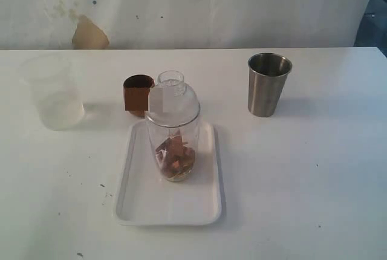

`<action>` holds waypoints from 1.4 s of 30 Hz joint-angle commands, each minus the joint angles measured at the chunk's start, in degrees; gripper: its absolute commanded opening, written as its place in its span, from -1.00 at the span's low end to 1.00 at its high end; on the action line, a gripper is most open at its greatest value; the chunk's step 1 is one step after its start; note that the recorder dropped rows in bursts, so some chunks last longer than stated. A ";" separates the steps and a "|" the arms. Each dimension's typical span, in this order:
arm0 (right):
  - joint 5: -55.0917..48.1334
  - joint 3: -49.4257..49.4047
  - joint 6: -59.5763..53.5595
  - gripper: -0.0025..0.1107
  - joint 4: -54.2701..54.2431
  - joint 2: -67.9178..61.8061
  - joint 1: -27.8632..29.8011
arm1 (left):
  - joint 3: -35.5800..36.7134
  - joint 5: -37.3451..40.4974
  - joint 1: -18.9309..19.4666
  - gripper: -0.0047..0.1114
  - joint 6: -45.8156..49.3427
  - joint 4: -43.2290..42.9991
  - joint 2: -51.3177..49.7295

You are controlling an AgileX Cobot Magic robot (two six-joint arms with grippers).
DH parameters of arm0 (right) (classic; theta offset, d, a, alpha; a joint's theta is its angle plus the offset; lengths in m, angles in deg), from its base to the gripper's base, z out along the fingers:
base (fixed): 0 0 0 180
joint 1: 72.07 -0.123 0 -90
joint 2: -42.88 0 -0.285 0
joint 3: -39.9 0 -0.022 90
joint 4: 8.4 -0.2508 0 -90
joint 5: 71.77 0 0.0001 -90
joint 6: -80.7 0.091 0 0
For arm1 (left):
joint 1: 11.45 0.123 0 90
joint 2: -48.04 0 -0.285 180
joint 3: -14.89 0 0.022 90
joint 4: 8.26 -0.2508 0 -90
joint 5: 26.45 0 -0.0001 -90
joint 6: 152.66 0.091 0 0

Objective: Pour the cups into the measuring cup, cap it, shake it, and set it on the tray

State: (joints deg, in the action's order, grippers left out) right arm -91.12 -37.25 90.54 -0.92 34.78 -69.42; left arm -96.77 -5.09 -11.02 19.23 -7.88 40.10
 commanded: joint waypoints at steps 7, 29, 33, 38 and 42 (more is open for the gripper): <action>0.12 -0.07 0.06 -0.96 -0.09 0.31 -0.28 | 8.87 -1.96 0.22 -0.91 17.41 -0.78 0.16; 0.12 -0.07 0.06 -0.96 -0.09 0.31 -0.28 | 8.87 -9.30 0.47 -0.91 10.37 2.61 0.16; 0.12 -0.07 0.06 -0.96 -0.09 0.31 -0.28 | 8.87 -8.78 0.83 -0.91 11.15 2.61 0.16; 0.12 -0.07 0.06 -0.96 -0.09 0.31 -0.28 | 8.87 -9.24 0.82 -0.91 10.08 2.61 0.16; 0.12 -0.07 0.06 -0.96 -0.09 0.31 -0.28 | 8.87 -9.63 0.82 -0.91 10.08 2.61 0.16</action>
State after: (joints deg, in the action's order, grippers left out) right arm -91.12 -37.25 90.54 -0.92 34.78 -69.42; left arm -88.11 -13.89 -10.37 29.80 -5.96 40.10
